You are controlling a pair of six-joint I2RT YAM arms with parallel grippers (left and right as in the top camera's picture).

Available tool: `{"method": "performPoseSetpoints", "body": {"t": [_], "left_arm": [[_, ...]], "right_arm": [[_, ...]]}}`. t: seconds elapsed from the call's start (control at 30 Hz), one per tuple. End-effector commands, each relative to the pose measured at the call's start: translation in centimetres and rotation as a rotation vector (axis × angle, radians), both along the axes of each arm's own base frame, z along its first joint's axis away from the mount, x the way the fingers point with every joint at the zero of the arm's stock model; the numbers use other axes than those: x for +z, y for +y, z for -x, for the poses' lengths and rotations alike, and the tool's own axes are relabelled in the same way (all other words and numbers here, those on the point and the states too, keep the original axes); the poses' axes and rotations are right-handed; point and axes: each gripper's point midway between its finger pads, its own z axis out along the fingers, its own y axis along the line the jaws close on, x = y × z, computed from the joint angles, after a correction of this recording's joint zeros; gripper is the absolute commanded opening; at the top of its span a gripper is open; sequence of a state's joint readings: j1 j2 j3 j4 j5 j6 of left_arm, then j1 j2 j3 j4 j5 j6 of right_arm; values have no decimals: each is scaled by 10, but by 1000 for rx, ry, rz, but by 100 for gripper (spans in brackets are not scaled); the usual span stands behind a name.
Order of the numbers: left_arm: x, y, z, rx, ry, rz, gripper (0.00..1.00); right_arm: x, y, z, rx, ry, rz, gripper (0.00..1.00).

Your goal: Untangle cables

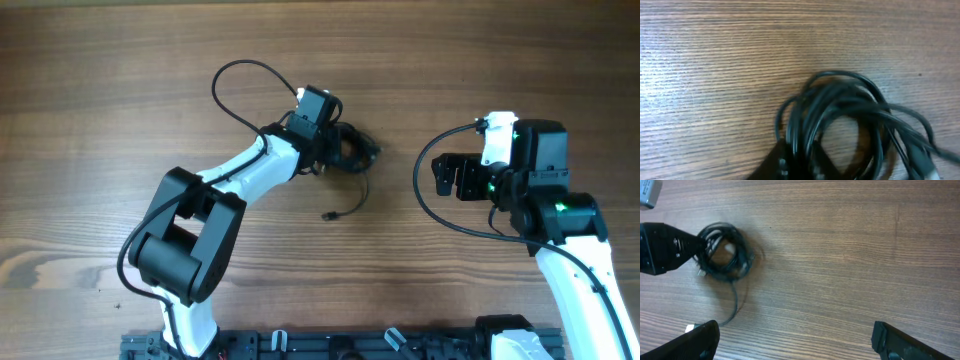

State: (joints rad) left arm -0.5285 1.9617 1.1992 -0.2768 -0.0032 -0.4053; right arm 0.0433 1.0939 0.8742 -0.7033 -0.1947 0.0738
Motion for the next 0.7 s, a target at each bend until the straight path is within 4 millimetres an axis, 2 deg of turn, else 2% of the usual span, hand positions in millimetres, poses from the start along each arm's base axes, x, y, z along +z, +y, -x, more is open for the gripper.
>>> {"method": "performPoseSetpoints", "body": {"t": [0.0,0.13,0.2,0.3,0.37,0.47,0.57,0.67], "left_arm": [[-8,-4,10,-22,36,-33,4],[-8,-1,19,-26,67,-51,4],[2,-1,24,-34,76,-39,4],[24,-9,30,-63,75,26,4],[49,-21,37,-105,68,107,4],[77,-31,49,-153,67,192,4],[96,-35,59,-183,73,239,4],[103,-34,71,-202,99,256,4]], "right_arm": [[7,4,-3,25,-16,-5,100],[7,4,-3,25,-15,-6,100],[7,9,-3,38,-12,-29,100],[9,22,0,87,-5,-92,100],[11,31,2,131,-7,-135,100],[10,36,0,147,-3,-154,100],[6,38,-1,155,10,-164,98],[1,44,-3,174,32,-196,93]]}}
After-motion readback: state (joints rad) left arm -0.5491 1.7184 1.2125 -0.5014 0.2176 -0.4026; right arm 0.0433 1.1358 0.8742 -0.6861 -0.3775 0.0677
